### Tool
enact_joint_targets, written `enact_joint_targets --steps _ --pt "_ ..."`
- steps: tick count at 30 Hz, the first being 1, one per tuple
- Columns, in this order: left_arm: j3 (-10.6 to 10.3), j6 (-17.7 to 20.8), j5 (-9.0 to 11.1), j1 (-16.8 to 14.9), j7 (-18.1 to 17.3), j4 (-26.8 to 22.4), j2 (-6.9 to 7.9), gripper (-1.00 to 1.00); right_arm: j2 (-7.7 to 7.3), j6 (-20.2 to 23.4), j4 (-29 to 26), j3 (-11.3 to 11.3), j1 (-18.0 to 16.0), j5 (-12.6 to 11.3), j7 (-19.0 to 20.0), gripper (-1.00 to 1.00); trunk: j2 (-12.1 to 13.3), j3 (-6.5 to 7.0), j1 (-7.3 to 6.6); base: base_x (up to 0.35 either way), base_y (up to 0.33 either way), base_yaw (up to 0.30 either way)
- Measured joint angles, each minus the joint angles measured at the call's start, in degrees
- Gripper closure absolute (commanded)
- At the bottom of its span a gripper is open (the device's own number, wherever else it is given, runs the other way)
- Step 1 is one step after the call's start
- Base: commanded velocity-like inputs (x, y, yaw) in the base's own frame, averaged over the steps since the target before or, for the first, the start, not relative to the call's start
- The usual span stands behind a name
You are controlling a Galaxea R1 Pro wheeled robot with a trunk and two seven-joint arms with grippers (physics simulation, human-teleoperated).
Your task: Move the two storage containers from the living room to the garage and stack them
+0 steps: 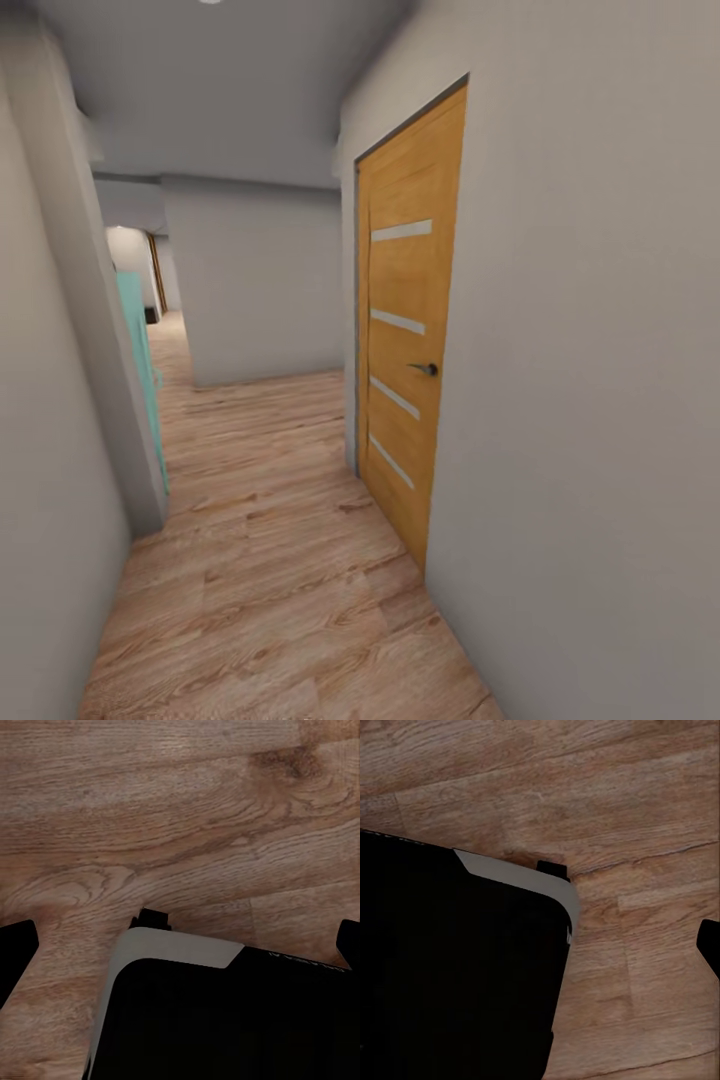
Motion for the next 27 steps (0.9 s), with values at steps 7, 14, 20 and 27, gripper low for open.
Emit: enact_joint_targets --steps 7,14,20,27 --pt "0.0 0.0 0.0 0.0 0.0 0.0 0.01 -1.00 0.06 0.0 0.0 -0.1 0.0 0.0 0.0 -1.00 0.0 0.00 0.00 0.000 0.000 0.283" --pt "0.0 0.0 0.0 0.0 0.0 -0.1 0.02 -1.00 0.08 0.0 0.0 0.0 0.0 0.0 -0.3 -1.00 0.0 0.00 0.00 0.000 0.000 0.283" --pt "0.0 0.0 -0.1 0.0 0.0 -0.1 -0.04 -1.00 0.08 0.0 0.0 -0.1 0.0 -0.1 -0.6 -1.00 0.0 0.00 0.00 0.000 0.000 0.283" --pt "0.0 0.0 -0.1 0.0 0.0 -0.1 -0.01 -1.00 0.14 0.1 0.0 -0.2 0.0 -0.2 -0.6 -1.00 0.0 0.00 -0.01 0.020 0.000 0.283"
